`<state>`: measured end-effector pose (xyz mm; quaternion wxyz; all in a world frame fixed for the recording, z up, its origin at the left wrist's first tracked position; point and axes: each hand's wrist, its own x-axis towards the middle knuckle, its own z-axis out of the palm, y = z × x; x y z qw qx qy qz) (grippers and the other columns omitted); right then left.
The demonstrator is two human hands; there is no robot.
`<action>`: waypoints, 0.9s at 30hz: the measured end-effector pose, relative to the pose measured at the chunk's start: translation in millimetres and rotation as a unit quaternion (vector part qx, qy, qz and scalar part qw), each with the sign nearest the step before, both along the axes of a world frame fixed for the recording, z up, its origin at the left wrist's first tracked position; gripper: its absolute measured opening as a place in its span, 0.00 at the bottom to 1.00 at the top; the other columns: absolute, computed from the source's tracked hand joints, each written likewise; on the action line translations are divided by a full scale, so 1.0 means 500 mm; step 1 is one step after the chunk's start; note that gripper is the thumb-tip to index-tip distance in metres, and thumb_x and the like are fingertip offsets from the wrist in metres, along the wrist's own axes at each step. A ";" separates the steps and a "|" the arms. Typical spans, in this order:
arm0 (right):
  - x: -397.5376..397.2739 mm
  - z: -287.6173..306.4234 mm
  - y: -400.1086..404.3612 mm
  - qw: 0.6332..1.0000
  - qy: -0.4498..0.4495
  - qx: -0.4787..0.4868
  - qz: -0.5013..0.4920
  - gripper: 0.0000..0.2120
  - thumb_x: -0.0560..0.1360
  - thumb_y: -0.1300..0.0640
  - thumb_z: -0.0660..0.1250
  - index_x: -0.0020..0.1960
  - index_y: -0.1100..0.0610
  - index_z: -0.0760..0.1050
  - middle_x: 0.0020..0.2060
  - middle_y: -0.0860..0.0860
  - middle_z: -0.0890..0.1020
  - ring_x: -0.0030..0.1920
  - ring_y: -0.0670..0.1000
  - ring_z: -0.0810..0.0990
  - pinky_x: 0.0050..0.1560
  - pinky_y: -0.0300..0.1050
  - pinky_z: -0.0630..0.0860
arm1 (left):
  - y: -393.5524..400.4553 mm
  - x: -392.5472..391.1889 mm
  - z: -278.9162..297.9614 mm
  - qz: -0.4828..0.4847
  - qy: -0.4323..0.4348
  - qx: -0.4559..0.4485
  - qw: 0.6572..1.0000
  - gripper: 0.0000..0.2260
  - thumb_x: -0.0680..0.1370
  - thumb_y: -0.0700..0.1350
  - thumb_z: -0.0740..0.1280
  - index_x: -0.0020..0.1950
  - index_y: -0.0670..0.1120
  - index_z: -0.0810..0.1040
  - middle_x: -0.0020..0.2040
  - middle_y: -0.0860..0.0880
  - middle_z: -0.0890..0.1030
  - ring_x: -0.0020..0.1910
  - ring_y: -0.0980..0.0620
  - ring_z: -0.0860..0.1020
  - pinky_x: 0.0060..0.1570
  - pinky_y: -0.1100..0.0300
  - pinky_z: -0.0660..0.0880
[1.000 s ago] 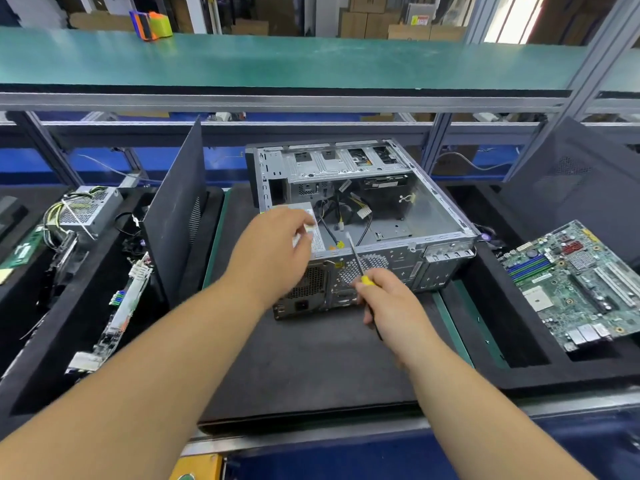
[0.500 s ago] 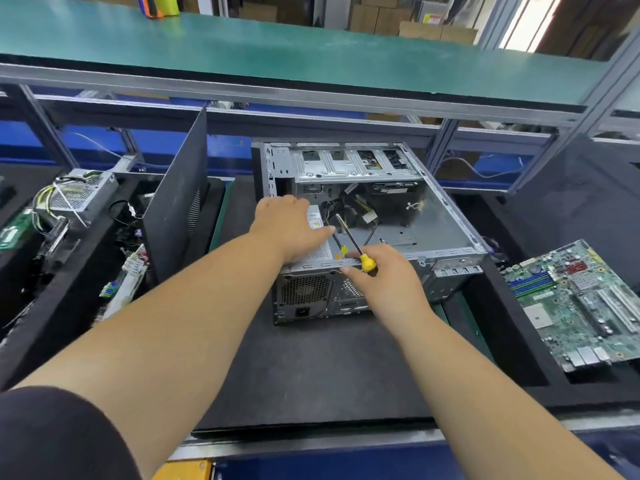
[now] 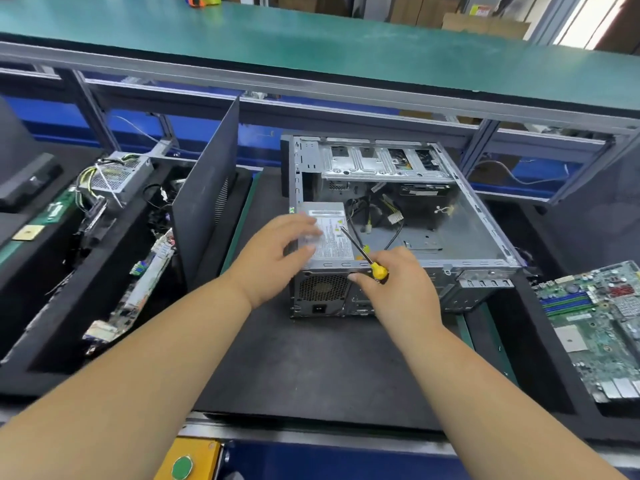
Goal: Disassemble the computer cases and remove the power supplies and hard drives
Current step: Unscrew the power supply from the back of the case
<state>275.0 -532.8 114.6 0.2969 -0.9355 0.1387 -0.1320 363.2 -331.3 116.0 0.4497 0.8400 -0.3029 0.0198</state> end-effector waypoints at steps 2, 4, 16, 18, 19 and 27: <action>-0.004 -0.003 0.001 1.000 -0.014 0.008 0.008 0.12 0.74 0.45 0.73 0.55 0.47 0.80 0.48 0.43 0.73 0.44 0.48 0.76 0.43 0.46 0.73 | 0.029 -0.036 -0.014 0.006 -0.021 -0.018 1.000 0.11 0.78 0.39 0.69 0.60 0.46 0.82 0.67 0.52 0.76 0.73 0.58 0.66 0.73 0.60 0.62; -0.007 -0.005 0.000 1.000 -0.023 0.009 0.014 0.11 0.75 0.46 0.72 0.55 0.48 0.80 0.48 0.43 0.73 0.44 0.48 0.76 0.44 0.46 0.74 | 0.044 -0.056 -0.022 0.000 -0.020 -0.012 1.000 0.16 0.75 0.41 0.73 0.63 0.48 0.81 0.69 0.54 0.74 0.74 0.59 0.64 0.73 0.63 0.60; -0.014 -0.003 -0.001 1.000 -0.015 0.022 0.012 0.18 0.71 0.44 0.75 0.59 0.46 0.79 0.47 0.40 0.71 0.46 0.46 0.76 0.43 0.45 0.73 | 0.042 -0.062 -0.037 0.002 -0.043 0.031 0.999 0.22 0.73 0.43 0.75 0.66 0.53 0.77 0.72 0.58 0.70 0.76 0.64 0.59 0.71 0.71 0.57; -0.015 -0.001 0.006 1.000 -0.018 0.023 0.002 0.20 0.70 0.39 0.74 0.59 0.45 0.79 0.47 0.40 0.72 0.44 0.44 0.75 0.41 0.45 0.72 | 0.036 -0.063 -0.038 0.016 -0.050 0.008 0.999 0.17 0.75 0.43 0.74 0.63 0.52 0.78 0.70 0.57 0.71 0.75 0.62 0.61 0.68 0.74 0.57; -0.015 0.000 0.008 1.000 -0.018 0.022 -0.003 0.20 0.70 0.38 0.73 0.58 0.45 0.79 0.47 0.40 0.72 0.43 0.45 0.75 0.40 0.45 0.72 | 0.032 -0.064 -0.037 0.027 -0.053 0.003 0.998 0.15 0.76 0.43 0.73 0.62 0.51 0.79 0.69 0.58 0.72 0.75 0.61 0.62 0.68 0.74 0.58; -0.032 0.016 0.014 0.997 -0.007 0.075 0.014 0.19 0.76 0.48 0.71 0.65 0.48 0.74 0.59 0.44 0.71 0.51 0.44 0.75 0.50 0.43 0.73 | 0.020 -0.077 -0.037 0.057 -0.071 0.023 0.996 0.11 0.78 0.41 0.70 0.61 0.47 0.80 0.69 0.54 0.74 0.74 0.58 0.64 0.72 0.65 0.59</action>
